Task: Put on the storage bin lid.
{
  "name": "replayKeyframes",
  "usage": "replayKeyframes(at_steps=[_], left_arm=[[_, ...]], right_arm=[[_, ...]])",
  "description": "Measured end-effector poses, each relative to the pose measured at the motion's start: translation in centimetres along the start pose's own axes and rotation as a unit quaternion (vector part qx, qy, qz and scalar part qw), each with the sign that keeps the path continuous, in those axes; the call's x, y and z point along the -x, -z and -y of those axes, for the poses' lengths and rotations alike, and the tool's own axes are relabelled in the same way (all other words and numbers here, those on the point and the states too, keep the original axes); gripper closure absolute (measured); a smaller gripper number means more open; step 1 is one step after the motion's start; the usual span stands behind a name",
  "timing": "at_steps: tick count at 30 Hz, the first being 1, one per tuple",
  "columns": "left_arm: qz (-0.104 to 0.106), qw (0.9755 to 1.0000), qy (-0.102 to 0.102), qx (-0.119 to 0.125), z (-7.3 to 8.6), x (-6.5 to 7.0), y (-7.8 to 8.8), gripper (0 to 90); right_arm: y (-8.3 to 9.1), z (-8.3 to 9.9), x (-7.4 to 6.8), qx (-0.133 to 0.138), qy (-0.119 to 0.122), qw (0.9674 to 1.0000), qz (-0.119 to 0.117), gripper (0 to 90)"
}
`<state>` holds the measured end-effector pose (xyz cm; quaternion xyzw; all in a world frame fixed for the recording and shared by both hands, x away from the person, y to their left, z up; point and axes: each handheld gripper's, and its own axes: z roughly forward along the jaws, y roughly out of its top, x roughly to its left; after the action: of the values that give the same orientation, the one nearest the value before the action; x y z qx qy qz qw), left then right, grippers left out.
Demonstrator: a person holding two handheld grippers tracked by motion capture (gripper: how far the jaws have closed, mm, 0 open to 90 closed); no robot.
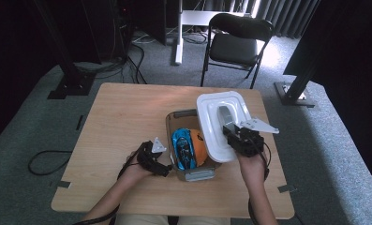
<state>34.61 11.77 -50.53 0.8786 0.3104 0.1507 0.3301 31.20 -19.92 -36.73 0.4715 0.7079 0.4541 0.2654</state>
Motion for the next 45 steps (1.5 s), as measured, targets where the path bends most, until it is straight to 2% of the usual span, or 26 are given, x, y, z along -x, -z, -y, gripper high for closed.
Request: replayKeyframes(at_steps=[6, 8, 9, 11, 15, 17, 20, 27, 39, 45], left_arm=[[0.001, 1.0, -0.002, -0.002, 0.0, 0.2, -0.2, 2.6], [0.006, 0.9999, -0.007, -0.008, -0.4, 0.4, -0.4, 2.6], [0.002, 0.9998, -0.015, -0.01, -0.6, 0.5, -0.4, 2.6], [-0.002, 0.9998, -0.018, -0.007, -0.8, 0.6, -0.4, 2.6], [0.009, 0.9999, 0.003, 0.008, -0.6, 0.3, -0.2, 2.6], [0.008, 0.9999, 0.005, 0.011, -0.5, 0.2, 0.1, 2.6], [0.004, 0.9999, 0.008, 0.012, -0.4, 0.0, 0.3, 2.6], [0.0, 0.9999, 0.012, 0.011, 0.1, -0.2, 0.8, 2.6], [-0.003, 0.9997, 0.022, 0.009, 1.2, -0.7, 1.2, 2.6], [-0.005, 0.9996, 0.024, 0.009, 1.4, -0.8, 1.3, 2.7]], right_arm=[[-1.0, 0.5, -2.2, -0.012, 0.003, 0.9996, -0.027, 67.3], [-1.4, 0.7, -2.9, -0.015, 0.004, 0.9992, -0.036, 67.3], [-1.7, 0.8, -3.3, -0.017, 0.005, 0.9991, -0.038, 67.3], [-1.9, 0.9, -3.5, -0.019, 0.004, 0.9989, -0.042, 67.3], [-2.9, 1.1, -4.8, -0.032, 0.015, 0.9976, -0.06, 67.3], [-3.2, 1.0, -5.3, -0.036, 0.019, 0.997, -0.066, 67.3], [-3.7, 1.1, -5.8, -0.041, 0.023, 0.9966, -0.067, 67.3], [-4.1, 1.5, -6.3, -0.05, 0.016, 0.9961, -0.07, 67.2], [-4.7, 1.6, -7.5, -0.065, 0.023, 0.9961, -0.054, 66.9], [-5.0, 1.6, -7.8, -0.068, 0.015, 0.9962, -0.053, 66.8]])
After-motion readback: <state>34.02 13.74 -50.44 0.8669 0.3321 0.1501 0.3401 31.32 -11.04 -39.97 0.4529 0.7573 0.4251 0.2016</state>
